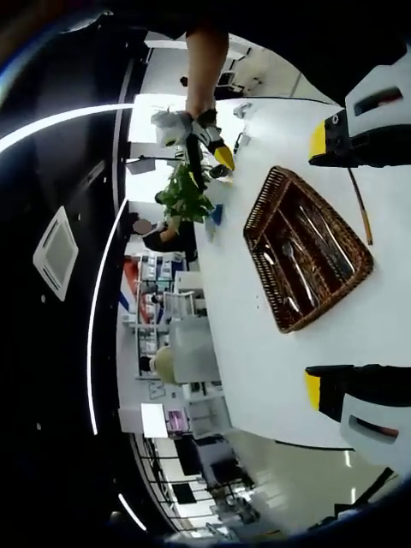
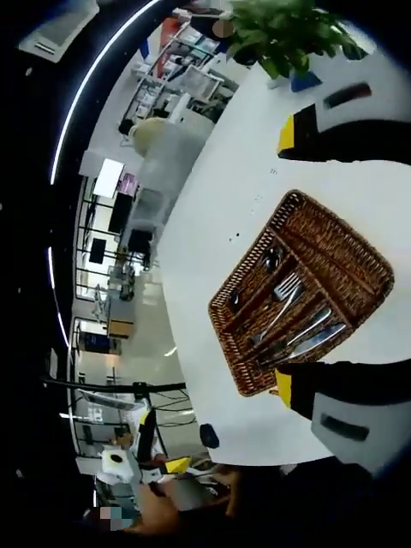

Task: Arrange the knives, forks, and spoons in their matching storage slots by inserting each utensil handle-first until every utensil is classified and aligned in the correct compartment

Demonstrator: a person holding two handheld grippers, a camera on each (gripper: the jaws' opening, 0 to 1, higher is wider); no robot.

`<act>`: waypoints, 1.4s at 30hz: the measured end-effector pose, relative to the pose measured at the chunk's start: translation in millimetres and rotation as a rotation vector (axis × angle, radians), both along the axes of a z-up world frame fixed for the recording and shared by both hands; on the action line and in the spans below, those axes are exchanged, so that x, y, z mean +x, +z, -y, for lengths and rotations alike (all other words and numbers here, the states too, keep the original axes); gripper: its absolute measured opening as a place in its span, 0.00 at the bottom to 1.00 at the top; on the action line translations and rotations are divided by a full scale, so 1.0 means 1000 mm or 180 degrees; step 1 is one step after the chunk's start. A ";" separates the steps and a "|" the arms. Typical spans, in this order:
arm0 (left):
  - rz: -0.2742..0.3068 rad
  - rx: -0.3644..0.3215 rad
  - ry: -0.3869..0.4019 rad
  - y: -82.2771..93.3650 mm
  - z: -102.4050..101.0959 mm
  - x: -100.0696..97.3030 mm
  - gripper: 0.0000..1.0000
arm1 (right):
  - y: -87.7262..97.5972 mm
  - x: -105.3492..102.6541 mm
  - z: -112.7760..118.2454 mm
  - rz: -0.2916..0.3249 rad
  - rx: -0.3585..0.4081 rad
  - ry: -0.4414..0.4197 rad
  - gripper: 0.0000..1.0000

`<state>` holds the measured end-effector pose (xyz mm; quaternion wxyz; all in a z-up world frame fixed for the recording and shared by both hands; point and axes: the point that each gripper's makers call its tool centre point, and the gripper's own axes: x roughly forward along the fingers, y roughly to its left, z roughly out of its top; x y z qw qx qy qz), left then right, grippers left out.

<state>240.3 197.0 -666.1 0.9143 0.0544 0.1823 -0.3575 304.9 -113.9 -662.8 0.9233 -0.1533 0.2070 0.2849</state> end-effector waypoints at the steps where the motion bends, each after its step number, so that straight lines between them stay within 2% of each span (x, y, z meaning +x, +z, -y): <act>1: 0.0000 0.0008 -0.0002 -0.001 0.000 0.001 1.00 | 0.002 -0.006 0.005 0.0011 0.0058 -0.0040 0.99; 10: 0.0108 0.0098 -0.0045 0.000 0.003 -0.009 1.00 | 0.004 -0.045 0.041 0.0127 0.0252 -0.0421 0.99; 13: 0.0103 0.0124 -0.0045 -0.002 0.001 -0.012 1.00 | 0.001 -0.055 0.045 0.0118 0.0288 -0.0446 0.99; 16: 0.0092 0.0135 -0.0031 -0.003 -0.001 -0.012 1.00 | -0.005 -0.062 0.049 0.0111 0.0210 -0.0476 0.99; 20: 0.0042 0.0076 -0.0033 -0.005 -0.002 -0.013 1.00 | -0.007 -0.067 0.053 0.0101 0.0227 -0.0509 0.99; 24: 0.0036 0.0109 -0.0068 -0.008 -0.001 -0.015 1.00 | -0.012 -0.069 0.052 0.0114 0.0195 -0.0496 0.99; 28: 0.0024 0.0131 -0.0060 -0.013 -0.003 -0.018 1.00 | -0.007 -0.072 0.040 0.0159 0.0288 -0.0380 0.96; 31: 0.0029 0.0169 -0.0065 -0.014 -0.004 -0.023 1.00 | -0.010 -0.073 0.023 0.0104 0.0282 -0.0239 0.93; 33: 0.0029 0.0188 -0.0071 -0.015 -0.005 -0.026 1.00 | -0.016 -0.074 0.007 0.0090 0.0192 -0.0045 0.90; 35: 0.0042 0.0185 -0.0045 -0.013 -0.009 -0.029 1.00 | -0.017 -0.073 -0.005 0.0126 0.0217 0.0026 0.87; 36: 0.0040 0.0174 -0.0030 -0.013 -0.010 -0.030 1.00 | -0.020 -0.073 -0.014 0.0051 0.0266 0.0081 0.87; 42: 0.0028 0.0163 0.0086 -0.013 -0.022 -0.041 1.00 | -0.030 -0.073 -0.059 -0.0021 0.0322 0.0420 0.86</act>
